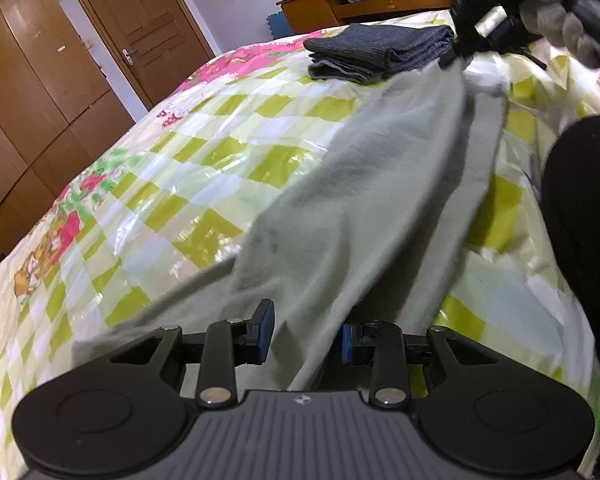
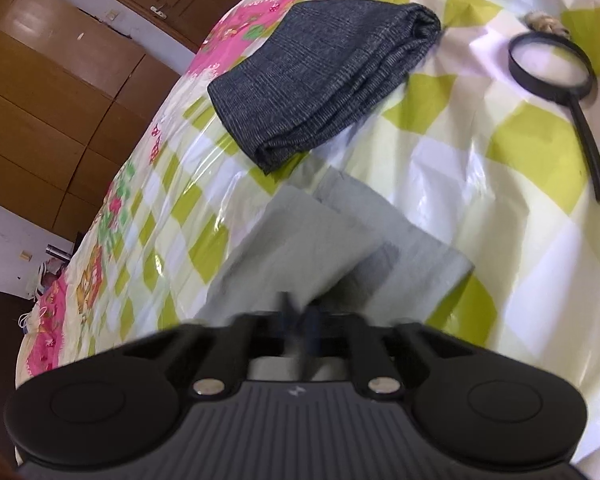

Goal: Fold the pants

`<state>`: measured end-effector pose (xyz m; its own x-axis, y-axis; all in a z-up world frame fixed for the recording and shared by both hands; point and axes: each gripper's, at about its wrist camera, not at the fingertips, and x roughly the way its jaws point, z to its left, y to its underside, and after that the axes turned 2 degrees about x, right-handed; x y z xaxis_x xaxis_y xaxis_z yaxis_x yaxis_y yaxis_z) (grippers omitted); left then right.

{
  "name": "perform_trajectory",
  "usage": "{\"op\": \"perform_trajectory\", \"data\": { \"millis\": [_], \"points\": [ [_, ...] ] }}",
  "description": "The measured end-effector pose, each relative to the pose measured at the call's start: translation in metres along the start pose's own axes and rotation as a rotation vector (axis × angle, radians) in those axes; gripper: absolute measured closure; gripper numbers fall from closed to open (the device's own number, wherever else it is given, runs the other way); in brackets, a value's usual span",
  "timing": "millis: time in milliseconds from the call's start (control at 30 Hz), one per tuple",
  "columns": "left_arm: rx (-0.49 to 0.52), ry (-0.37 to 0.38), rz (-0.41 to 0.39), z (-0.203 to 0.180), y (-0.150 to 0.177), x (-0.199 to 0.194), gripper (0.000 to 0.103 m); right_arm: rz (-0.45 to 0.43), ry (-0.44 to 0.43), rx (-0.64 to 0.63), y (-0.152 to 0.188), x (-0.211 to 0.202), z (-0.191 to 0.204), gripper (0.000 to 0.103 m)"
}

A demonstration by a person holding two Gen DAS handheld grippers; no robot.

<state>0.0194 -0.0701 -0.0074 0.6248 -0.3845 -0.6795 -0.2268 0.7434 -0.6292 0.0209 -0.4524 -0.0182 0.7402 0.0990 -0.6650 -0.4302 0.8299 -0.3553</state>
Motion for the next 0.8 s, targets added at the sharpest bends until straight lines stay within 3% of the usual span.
{"op": "perform_trajectory", "data": {
  "millis": [100,233,367,467,567,600,667,800],
  "points": [
    [0.000,-0.039,-0.027,0.011,-0.010,-0.006,0.059,-0.035,-0.034,-0.065,-0.015,-0.007,0.024,0.100],
    [-0.028,-0.093,-0.086,0.023,-0.020,-0.027,0.060,-0.106,-0.159,-0.144,-0.034,-0.034,0.068,0.100],
    [-0.012,-0.080,-0.087,0.011,-0.010,-0.029,0.060,-0.185,-0.272,-0.225,-0.030,-0.077,0.085,0.100],
    [0.046,-0.022,-0.005,-0.012,0.007,-0.007,0.061,-0.178,-0.202,-0.229,-0.011,-0.076,0.055,0.100],
    [0.092,-0.021,0.014,-0.028,0.013,-0.002,0.071,-0.028,-0.014,-0.125,0.002,-0.031,-0.002,0.100],
    [0.090,-0.017,0.012,-0.029,0.012,-0.003,0.071,0.005,0.010,-0.086,0.006,-0.021,-0.016,0.099],
    [0.074,-0.003,0.007,-0.026,0.008,-0.004,0.071,0.028,-0.013,-0.027,0.013,-0.017,-0.031,0.095],
    [0.056,-0.004,0.010,-0.023,0.004,-0.002,0.070,-0.012,-0.045,-0.024,0.008,-0.021,-0.026,0.092]
  ]
}}
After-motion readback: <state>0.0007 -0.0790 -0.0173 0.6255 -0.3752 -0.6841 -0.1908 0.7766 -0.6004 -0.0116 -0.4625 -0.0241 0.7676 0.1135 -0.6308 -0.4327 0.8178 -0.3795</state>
